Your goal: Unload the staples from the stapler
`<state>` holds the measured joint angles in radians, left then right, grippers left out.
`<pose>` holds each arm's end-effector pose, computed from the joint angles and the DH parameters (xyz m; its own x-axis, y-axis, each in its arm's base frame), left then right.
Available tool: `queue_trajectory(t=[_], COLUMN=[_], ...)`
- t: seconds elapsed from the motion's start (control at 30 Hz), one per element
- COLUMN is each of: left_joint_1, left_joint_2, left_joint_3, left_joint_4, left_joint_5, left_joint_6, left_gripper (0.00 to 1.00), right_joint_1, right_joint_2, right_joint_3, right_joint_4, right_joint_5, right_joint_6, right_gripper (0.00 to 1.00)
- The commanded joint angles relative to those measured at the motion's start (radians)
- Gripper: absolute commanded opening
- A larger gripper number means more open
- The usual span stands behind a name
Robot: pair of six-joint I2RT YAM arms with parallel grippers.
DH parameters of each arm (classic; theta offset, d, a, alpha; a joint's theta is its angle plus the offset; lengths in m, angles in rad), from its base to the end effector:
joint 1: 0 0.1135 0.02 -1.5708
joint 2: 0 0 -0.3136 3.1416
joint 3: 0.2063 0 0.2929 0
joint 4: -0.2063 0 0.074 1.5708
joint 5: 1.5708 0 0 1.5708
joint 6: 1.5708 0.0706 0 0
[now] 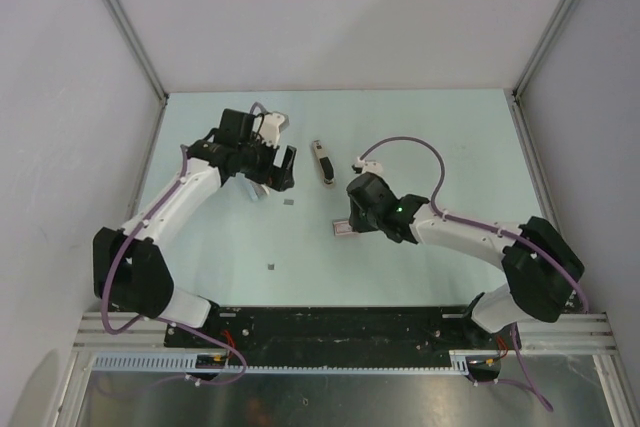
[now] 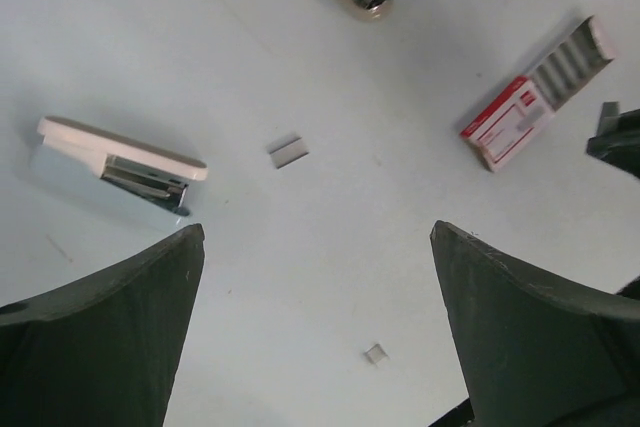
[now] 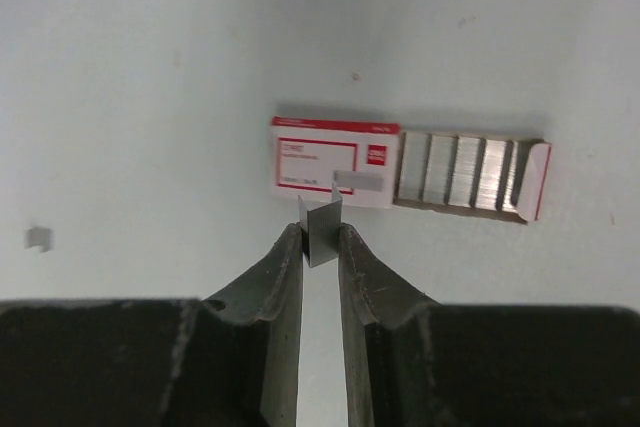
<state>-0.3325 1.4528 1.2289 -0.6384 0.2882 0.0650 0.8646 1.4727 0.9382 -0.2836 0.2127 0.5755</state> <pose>0.3414 -0.1391 0.3122 -0.6845 0.3023 -0.6633 0.5334 0.8280 -0.1731 0.2478 0.2675 0.2268 -0.7511 -0.0608 -0.6574 -0.2875 0.9265 0.2428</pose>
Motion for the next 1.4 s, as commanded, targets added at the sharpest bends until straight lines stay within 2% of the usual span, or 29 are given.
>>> queue_trajectory(t=[0.0,0.53,1.37], left_joint_1=[0.000,-0.015,-0.023], left_joint_2=[-0.036,-0.076,-0.087], left_joint_3=[-0.024,-0.068,-0.069], left_joint_4=[0.006,0.006,0.005], left_joint_5=[-0.043,-0.027,-0.025], left_joint_6=[0.094,0.110,0.111], left_gripper=[1.00,1.00,0.99], right_joint_1=[0.022,0.049,0.051], right_joint_2=[0.046,0.206,0.249], right_joint_3=[0.053,0.106,0.120], right_joint_4=[-0.071,-0.115,-0.145], right_joint_5=[0.126,0.303,0.329], right_joint_6=[0.011,0.036,0.028], right_gripper=[0.00,0.00,0.00])
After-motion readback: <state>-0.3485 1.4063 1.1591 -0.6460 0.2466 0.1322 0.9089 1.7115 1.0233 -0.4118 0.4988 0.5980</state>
